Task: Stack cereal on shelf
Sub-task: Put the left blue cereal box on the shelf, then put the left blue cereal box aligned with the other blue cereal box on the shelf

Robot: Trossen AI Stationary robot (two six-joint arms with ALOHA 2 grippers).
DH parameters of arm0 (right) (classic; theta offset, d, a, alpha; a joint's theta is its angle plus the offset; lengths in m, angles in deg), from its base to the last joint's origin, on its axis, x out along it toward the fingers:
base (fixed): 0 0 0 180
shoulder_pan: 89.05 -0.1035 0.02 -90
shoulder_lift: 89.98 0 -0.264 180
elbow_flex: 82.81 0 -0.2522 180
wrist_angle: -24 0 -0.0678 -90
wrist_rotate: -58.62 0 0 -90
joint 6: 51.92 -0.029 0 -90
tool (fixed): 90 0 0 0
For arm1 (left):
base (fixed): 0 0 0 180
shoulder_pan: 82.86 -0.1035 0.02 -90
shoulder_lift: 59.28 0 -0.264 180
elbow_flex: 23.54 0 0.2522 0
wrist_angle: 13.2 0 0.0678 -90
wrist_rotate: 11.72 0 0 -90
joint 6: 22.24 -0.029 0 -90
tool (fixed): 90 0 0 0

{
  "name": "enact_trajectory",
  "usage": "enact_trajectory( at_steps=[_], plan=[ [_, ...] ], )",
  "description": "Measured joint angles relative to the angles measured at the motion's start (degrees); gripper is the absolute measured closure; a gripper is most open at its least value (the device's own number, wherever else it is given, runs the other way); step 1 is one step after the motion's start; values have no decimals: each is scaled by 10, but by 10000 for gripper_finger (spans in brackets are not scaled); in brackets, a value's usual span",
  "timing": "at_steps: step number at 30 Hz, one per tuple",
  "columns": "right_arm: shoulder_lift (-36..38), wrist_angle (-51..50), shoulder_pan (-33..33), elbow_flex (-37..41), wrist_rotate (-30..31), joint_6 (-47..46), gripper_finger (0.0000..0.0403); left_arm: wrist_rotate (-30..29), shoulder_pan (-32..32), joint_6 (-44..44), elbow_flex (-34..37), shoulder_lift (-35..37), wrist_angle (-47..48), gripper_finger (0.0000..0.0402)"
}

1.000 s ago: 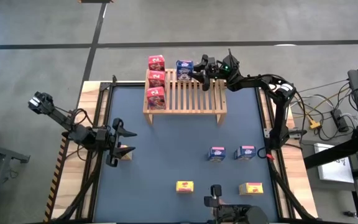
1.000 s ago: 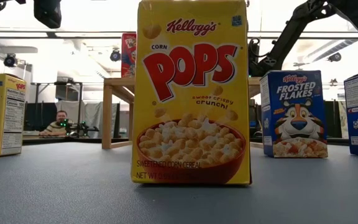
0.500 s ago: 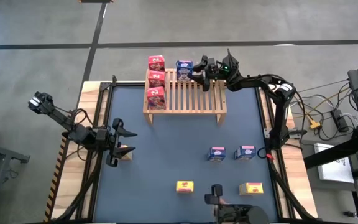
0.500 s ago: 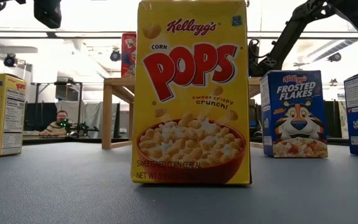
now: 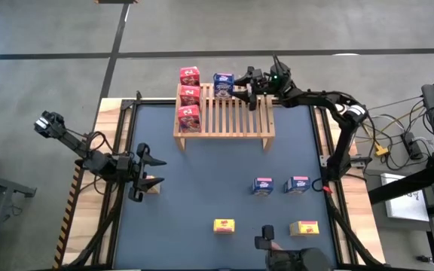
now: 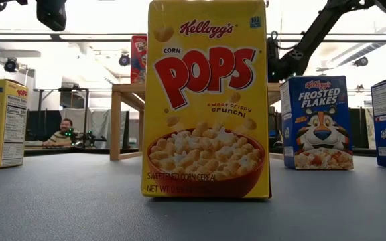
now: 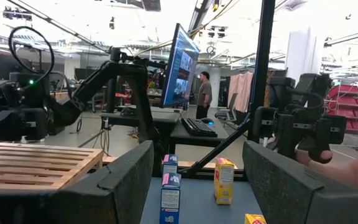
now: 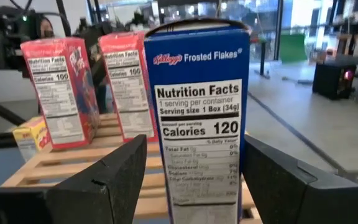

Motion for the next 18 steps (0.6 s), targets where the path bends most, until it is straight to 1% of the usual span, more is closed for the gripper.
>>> enact_trajectory(
  at_steps=[8, 13, 15, 18],
  plan=[
    [77, -141, 1, 0, 5, 64, 159, -1, 0, 8, 0, 0, 0, 170],
    [128, -248, 1, 4, 40, 124, 158, -1, 0, 10, 0, 0, 0, 170],
    [148, -286, 1, 7, 48, 130, 159, -1, 0, 15, 0, 0, 0, 170],
    [187, -353, -1, 10, 47, 107, 163, -2, 0, 25, 0, 0, 0, 170]
  ],
)
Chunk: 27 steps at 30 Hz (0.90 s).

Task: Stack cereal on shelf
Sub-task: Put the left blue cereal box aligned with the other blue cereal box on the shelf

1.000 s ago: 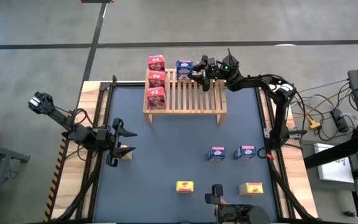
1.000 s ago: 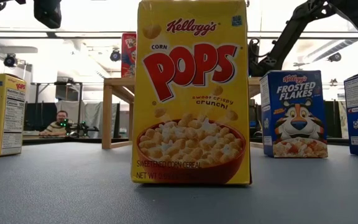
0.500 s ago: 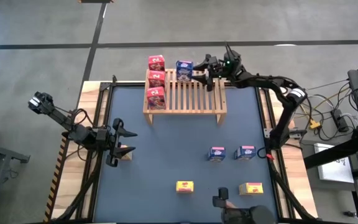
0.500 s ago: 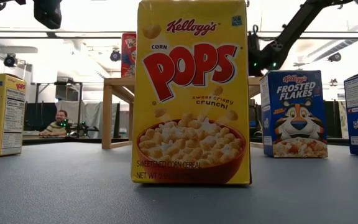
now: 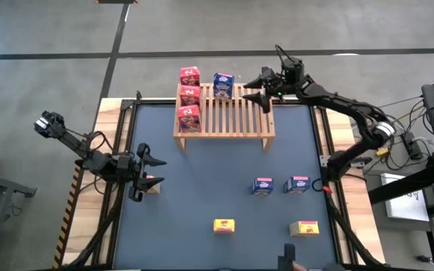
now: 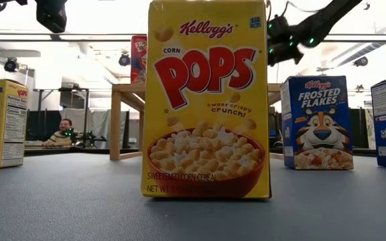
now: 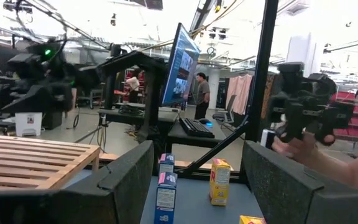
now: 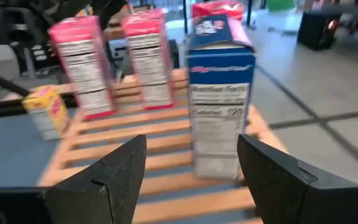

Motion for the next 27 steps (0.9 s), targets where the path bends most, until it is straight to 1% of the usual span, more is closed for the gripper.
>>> enact_trajectory(
  at_steps=[3, 5, 12, 16, 21, 27],
  plan=[
    [57, -68, -16, 14, 1, 19, 165, -8, 0, 5, 0, 0, 2, 170],
    [101, -86, -30, 35, 1, 30, 165, -13, 0, 5, 0, -4, 2, 170],
    [266, -88, -77, 131, 2, 10, 165, -19, 0, 18, 0, -39, -5, 170],
    [346, -89, -102, 188, 2, -22, 165, -28, 0, 36, 0, -68, -11, 170],
    [437, -90, -143, 248, 4, -62, 165, -28, 0, 51, 0, -109, -56, 170],
    [523, -106, -212, 293, 71, -97, 165, -29, 0, 52, 0, -160, -122, 170]
  ],
)
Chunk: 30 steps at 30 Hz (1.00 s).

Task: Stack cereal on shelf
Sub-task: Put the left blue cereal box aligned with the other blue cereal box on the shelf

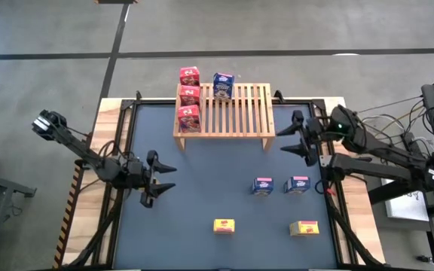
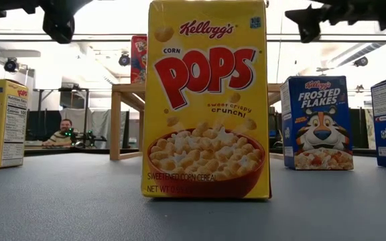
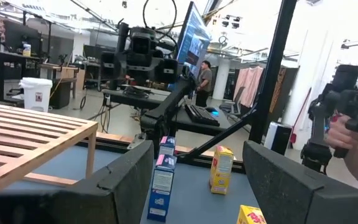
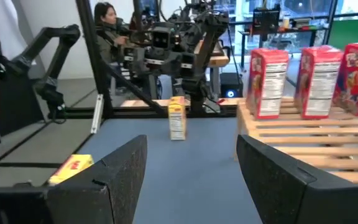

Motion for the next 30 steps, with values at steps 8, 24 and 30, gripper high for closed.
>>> enact_trajectory(
  at_steps=[8, 24, 30],
  plan=[
    [35, -85, -93, 11, 66, 2, 165, -28, 0, 4, -1, -33, -41, 170],
    [35, -160, -258, 70, 237, -9, 165, -30, -13, 4, -1, -73, -86, 170],
    [34, -129, -289, 82, 257, -17, 165, -30, -20, 1, -1, -80, -87, 170]
  ],
)
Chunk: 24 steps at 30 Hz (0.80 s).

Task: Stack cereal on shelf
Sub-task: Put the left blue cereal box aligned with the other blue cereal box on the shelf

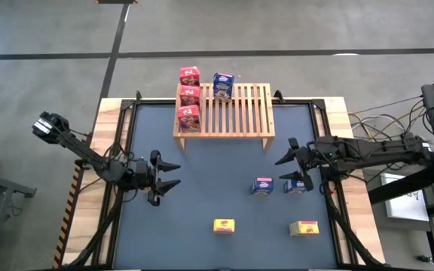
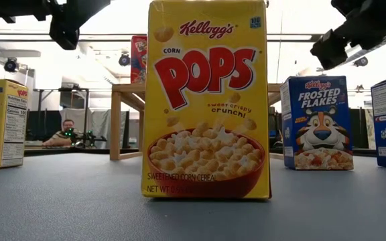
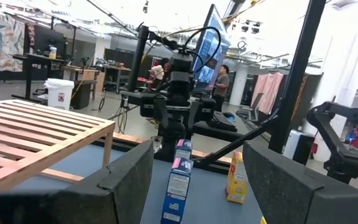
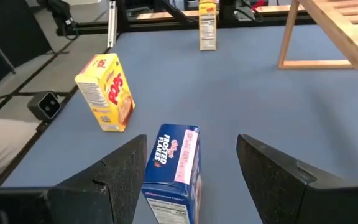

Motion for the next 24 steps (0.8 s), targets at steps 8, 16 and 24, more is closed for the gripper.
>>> enact_trajectory(
  at_steps=[8, 16, 24],
  plan=[
    [-28, 4, -23, 21, 49, -51, 165, 0, -2, -1, 0, -1, -1, 170],
    [-41, 93, -24, 75, 49, -104, 161, 0, -3, 4, 0, -2, -5, 170],
    [-41, 101, -24, 87, 49, -102, 126, 0, -3, 25, 0, -14, -5, 170]
  ],
)
